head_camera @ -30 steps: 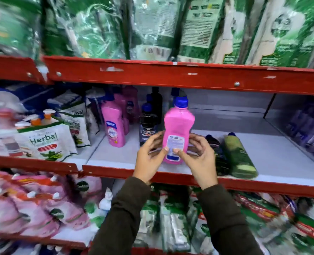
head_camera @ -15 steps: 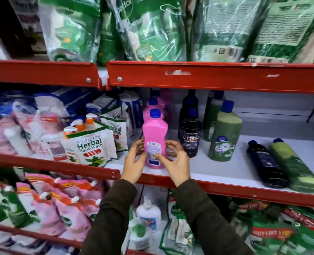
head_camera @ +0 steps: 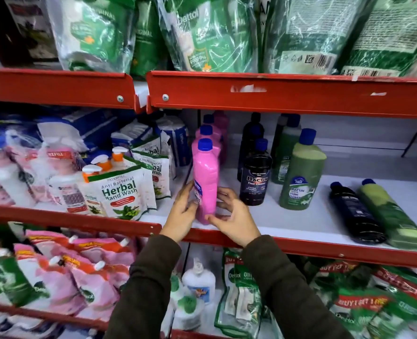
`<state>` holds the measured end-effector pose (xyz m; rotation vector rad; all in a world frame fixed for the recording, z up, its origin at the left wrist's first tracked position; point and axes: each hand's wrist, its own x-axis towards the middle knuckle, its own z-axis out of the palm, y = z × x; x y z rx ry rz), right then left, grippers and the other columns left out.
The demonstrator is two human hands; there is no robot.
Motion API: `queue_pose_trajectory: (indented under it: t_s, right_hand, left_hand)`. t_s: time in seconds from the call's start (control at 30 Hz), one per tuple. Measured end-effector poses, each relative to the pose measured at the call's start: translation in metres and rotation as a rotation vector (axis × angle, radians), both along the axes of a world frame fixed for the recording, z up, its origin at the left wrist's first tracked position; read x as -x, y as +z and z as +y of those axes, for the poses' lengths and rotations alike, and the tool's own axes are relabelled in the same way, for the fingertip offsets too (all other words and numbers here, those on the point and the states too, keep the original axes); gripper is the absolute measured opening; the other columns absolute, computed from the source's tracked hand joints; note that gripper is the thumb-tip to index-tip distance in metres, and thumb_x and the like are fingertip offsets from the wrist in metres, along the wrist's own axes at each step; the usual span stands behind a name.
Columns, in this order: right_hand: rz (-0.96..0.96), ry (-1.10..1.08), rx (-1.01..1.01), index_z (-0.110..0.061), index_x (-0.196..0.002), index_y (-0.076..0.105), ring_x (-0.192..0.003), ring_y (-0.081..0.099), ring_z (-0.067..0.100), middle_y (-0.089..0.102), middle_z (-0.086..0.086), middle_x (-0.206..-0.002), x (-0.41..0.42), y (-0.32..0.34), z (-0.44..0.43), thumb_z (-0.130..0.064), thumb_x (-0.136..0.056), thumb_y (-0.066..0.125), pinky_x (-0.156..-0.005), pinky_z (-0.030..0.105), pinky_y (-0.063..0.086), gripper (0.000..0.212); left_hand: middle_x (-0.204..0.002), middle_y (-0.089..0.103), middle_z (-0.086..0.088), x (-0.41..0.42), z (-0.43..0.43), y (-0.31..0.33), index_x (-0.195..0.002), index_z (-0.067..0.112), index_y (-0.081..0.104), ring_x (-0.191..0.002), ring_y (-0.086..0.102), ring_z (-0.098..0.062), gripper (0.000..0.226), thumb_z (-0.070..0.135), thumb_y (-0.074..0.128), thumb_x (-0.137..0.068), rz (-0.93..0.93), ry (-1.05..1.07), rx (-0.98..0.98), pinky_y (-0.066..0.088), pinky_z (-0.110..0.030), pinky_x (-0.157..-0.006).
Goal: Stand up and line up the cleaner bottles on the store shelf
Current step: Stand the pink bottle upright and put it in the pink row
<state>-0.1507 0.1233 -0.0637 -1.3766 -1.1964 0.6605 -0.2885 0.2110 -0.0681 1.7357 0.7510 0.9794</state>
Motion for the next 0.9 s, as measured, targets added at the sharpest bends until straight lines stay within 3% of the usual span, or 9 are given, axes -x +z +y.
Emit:
queue_pose_trajectory:
  t_s: [0.1,0.23,0.33,0.43,0.53,0.6,0.67,0.77,0.9]
  right_hand:
    - [-0.028,0.000,0.021,-0.007,-0.125,0.048,-0.111,0.065,0.004,0.066,0.007,-0.124,-0.003,0.000,0.002,-0.003,-0.080,0.079,-0.091,0.012,0.053,0.054]
    - [-0.098,-0.027,0.037,-0.006,-0.136,0.050,-0.115,0.063,0.014,0.065,0.012,-0.130,-0.004,0.002,0.006,0.002,-0.091,0.064,-0.098,0.016,0.053,0.047]
    - [-0.124,-0.025,0.048,-0.006,-0.142,0.047,-0.120,0.060,0.017,0.062,0.014,-0.134,-0.005,0.003,0.007,0.006,-0.094,0.058,-0.090,0.004,0.049,0.051]
    - [-0.131,-0.011,0.063,-0.007,-0.146,0.044,-0.128,0.058,0.019,0.060,0.013,-0.138,-0.003,0.007,0.003,0.004,-0.096,0.056,-0.096,0.008,0.046,0.053]
    - [-0.080,-0.073,0.000,-0.011,-0.142,0.050,-0.112,0.062,0.002,0.063,0.002,-0.129,-0.004,0.011,-0.012,-0.001,-0.095,0.059,-0.087,0.000,0.046,0.048]
    - [-0.029,-0.189,-0.081,-0.017,-0.131,0.058,-0.096,0.063,-0.012,0.067,-0.005,-0.118,-0.016,0.010,-0.031,-0.003,-0.094,0.062,-0.080,0.001,0.048,0.041]
    - [-0.026,-0.310,-0.152,-0.021,-0.121,0.064,-0.090,0.065,-0.013,0.069,-0.009,-0.110,-0.041,0.009,-0.056,-0.004,-0.092,0.065,-0.078,0.004,0.050,0.034]
    - [-0.129,-0.493,-0.203,-0.026,-0.115,0.065,-0.101,0.067,0.003,0.071,-0.006,-0.110,-0.088,0.013,-0.097,-0.003,-0.091,0.064,-0.091,0.010,0.049,0.033]
    - [-0.230,-0.760,-0.125,-0.017,-0.122,0.068,-0.111,0.065,0.027,0.070,0.014,-0.120,-0.162,0.023,-0.144,-0.004,-0.094,0.059,-0.095,0.015,0.045,0.031]
  left_hand:
    - [-0.136,0.050,-0.001,0.002,0.000,-0.001,-0.144,0.017,0.033,-0.119,0.051,0.000,0.055,-0.008,0.044,-0.096,-0.023,-0.033,0.058,0.043,0.001,-0.085]
    - [-0.118,0.053,0.004,-0.001,0.000,-0.002,-0.125,0.021,0.034,-0.105,0.056,0.002,0.053,-0.012,0.055,-0.090,-0.051,0.055,0.068,0.050,-0.004,-0.078]
    - [-0.123,0.050,-0.002,-0.004,-0.002,0.000,-0.122,0.020,0.034,-0.105,0.058,-0.005,0.052,-0.011,0.059,-0.088,-0.027,0.091,0.054,0.051,-0.005,-0.076]
    - [-0.133,0.047,-0.013,-0.004,-0.008,0.006,-0.123,0.016,0.035,-0.120,0.056,-0.021,0.053,-0.011,0.061,-0.086,-0.019,0.123,0.030,0.053,-0.016,-0.090]
    - [-0.136,0.045,-0.013,-0.006,-0.024,0.008,-0.129,0.014,0.035,-0.131,0.047,-0.025,0.059,-0.004,0.067,-0.082,-0.020,0.233,-0.078,0.043,-0.039,-0.112]
    - [-0.133,0.047,-0.007,-0.010,-0.043,0.006,-0.127,0.022,0.037,-0.128,0.046,-0.023,0.061,0.003,0.071,-0.080,-0.063,0.364,-0.162,0.040,-0.039,-0.111]
    - [-0.126,0.050,-0.006,-0.023,-0.063,0.005,-0.122,0.021,0.043,-0.120,0.047,-0.022,0.055,0.006,0.071,-0.078,-0.108,0.487,-0.296,0.042,-0.043,-0.106]
    - [-0.118,0.053,-0.005,-0.061,-0.092,0.008,-0.117,0.020,0.050,-0.111,0.052,-0.026,0.042,0.002,0.066,-0.082,-0.166,0.443,-0.377,0.045,-0.046,-0.098]
    - [-0.111,0.053,0.006,-0.133,-0.127,0.012,-0.118,0.030,0.055,-0.093,0.055,-0.013,0.040,0.004,0.058,-0.087,-0.150,0.164,-0.336,0.049,-0.021,-0.078]
